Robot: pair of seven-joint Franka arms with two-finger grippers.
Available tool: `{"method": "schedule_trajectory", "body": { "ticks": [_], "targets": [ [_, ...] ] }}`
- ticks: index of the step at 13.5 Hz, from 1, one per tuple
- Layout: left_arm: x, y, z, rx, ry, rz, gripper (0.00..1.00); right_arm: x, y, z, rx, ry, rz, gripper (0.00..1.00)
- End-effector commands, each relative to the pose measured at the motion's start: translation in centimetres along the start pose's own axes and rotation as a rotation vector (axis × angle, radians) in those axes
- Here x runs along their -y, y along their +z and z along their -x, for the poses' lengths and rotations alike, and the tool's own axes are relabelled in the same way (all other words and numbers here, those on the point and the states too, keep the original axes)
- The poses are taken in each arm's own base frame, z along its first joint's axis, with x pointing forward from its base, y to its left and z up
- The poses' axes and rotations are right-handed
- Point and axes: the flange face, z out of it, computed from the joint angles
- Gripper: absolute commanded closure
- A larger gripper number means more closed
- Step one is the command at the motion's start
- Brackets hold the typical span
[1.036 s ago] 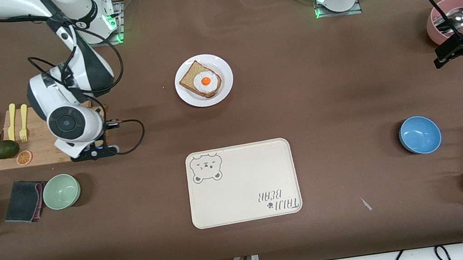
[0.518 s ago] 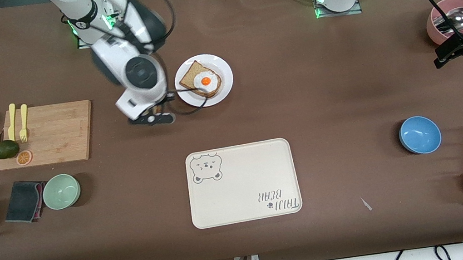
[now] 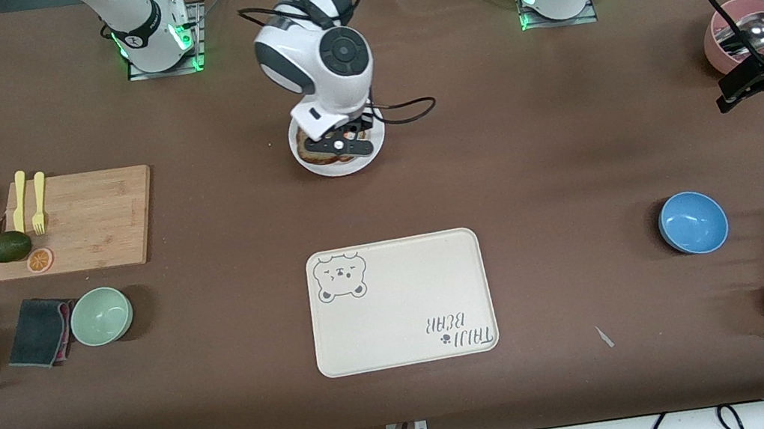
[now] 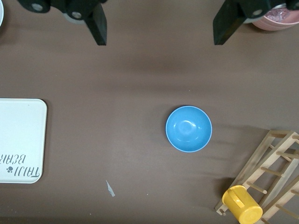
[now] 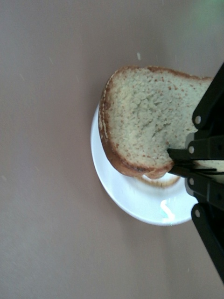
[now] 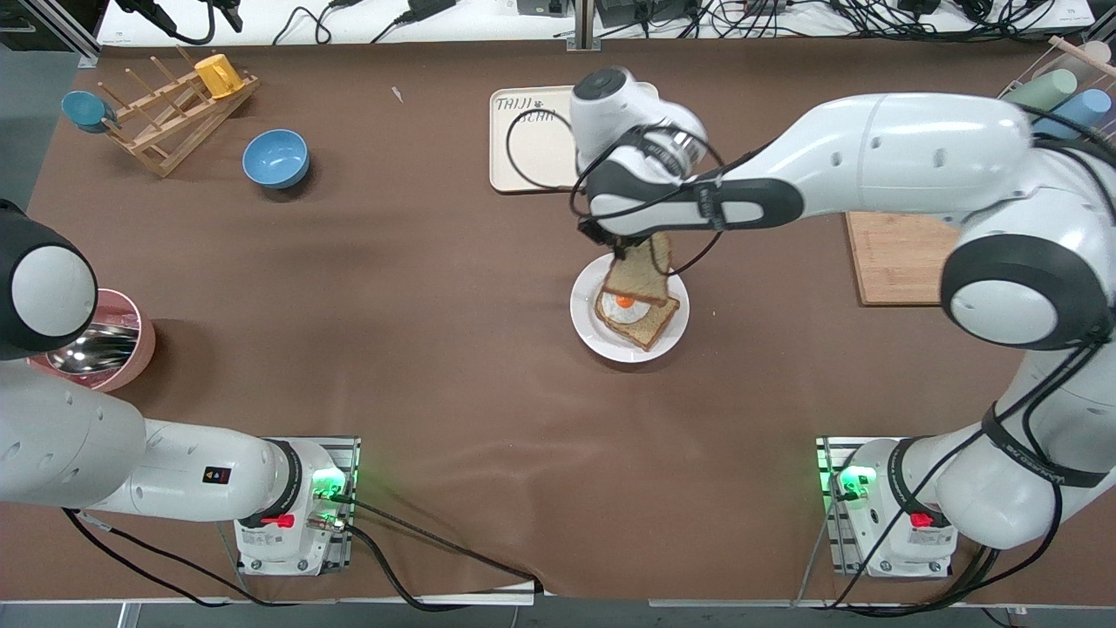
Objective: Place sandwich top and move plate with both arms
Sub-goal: 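Lower the bread onto the egg toast and open the right gripper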
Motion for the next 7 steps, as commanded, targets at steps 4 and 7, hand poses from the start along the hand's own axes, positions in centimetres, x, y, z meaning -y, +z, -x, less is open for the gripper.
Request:
{"method": "schedule_trajectory", "body": {
  "ticks": [4, 7],
  "targets": [
    [0.1, -0.5, 0.1, 0.005, -0.016, 0.029, 0.0, 2.2, 2.8, 1.1, 0.003, 0.001, 0.014, 1.0],
    [0.0, -0.5, 0.1, 0.005, -0.015, 0.029, 0.0, 2.3, 4.2, 2.5, 0.014, -0.002, 0.045, 1.0]
  ]
}}
